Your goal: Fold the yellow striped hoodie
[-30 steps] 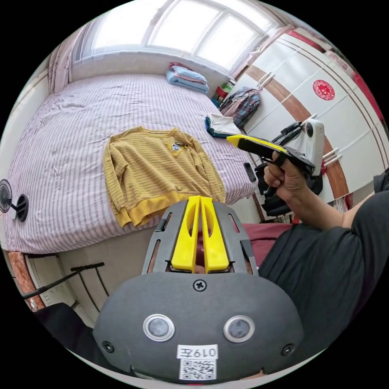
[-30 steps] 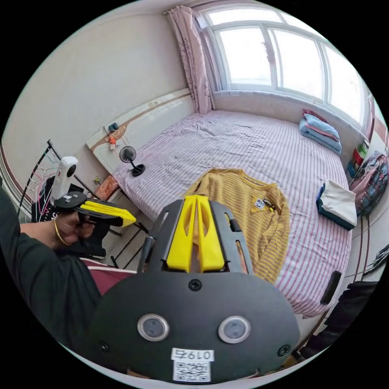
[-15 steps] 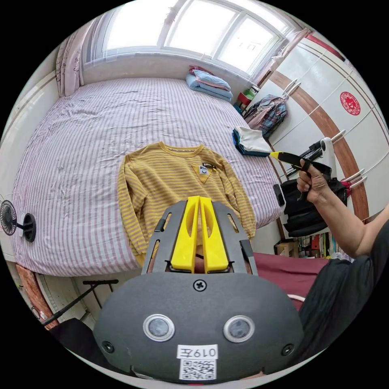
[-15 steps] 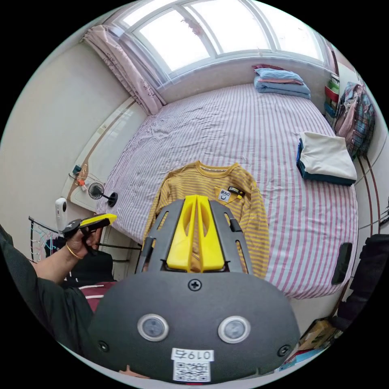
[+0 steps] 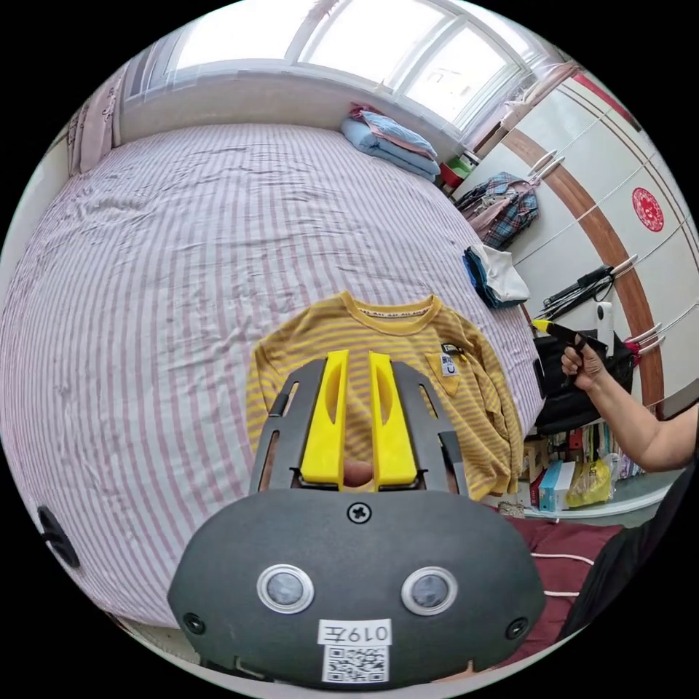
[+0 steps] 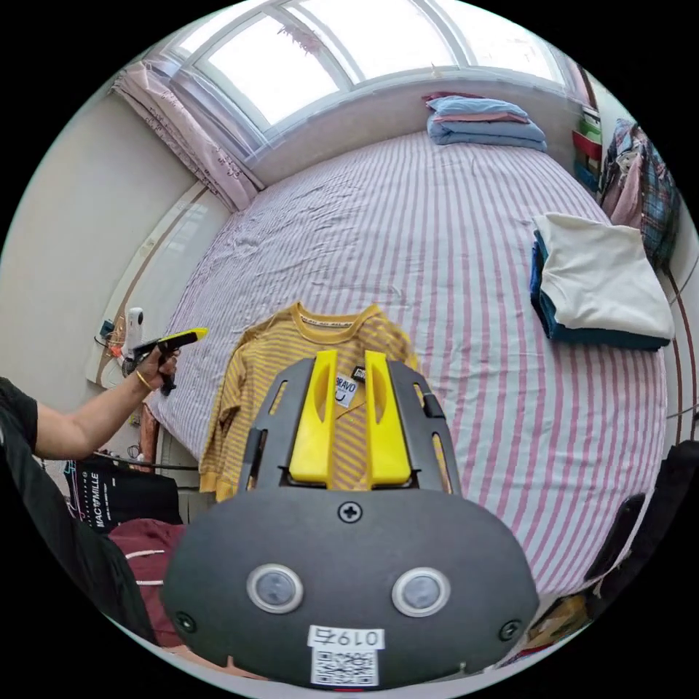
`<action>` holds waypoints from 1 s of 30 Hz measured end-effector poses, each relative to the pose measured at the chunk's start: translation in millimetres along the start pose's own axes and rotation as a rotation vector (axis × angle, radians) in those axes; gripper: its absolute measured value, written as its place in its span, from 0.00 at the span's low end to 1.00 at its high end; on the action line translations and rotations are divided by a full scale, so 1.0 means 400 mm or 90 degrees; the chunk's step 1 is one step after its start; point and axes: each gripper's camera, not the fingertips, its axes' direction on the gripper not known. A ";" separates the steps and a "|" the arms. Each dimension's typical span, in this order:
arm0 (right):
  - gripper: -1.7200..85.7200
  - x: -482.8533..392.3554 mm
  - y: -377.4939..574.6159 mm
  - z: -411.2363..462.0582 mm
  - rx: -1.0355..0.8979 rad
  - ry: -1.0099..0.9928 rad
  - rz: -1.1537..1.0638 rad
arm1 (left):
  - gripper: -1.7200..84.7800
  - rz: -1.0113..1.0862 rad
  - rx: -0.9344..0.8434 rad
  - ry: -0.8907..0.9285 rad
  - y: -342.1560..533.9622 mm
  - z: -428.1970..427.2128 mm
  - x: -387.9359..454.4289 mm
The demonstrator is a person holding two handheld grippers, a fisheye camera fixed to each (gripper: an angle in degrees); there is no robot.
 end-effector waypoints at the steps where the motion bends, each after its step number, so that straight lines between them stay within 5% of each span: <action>1: 0.10 0.027 -0.014 0.018 -0.007 -0.004 -0.005 | 0.10 0.018 0.002 0.021 -0.055 0.008 -0.011; 9: 0.15 0.291 -0.118 0.216 -0.120 -0.020 -0.033 | 0.19 0.111 -0.102 -0.009 -0.311 0.058 -0.036; 17: 0.12 0.404 -0.051 0.231 -0.194 -0.098 0.031 | 0.19 0.039 -0.102 0.045 -0.415 -0.054 -0.098; 24: 0.05 0.418 -0.016 0.242 -0.245 -0.153 0.066 | 0.16 0.052 -0.197 0.114 -0.485 -0.086 -0.063; 30: 0.02 0.382 0.002 0.199 -0.244 -0.128 0.058 | 0.07 0.099 -0.245 0.052 -0.509 -0.127 0.000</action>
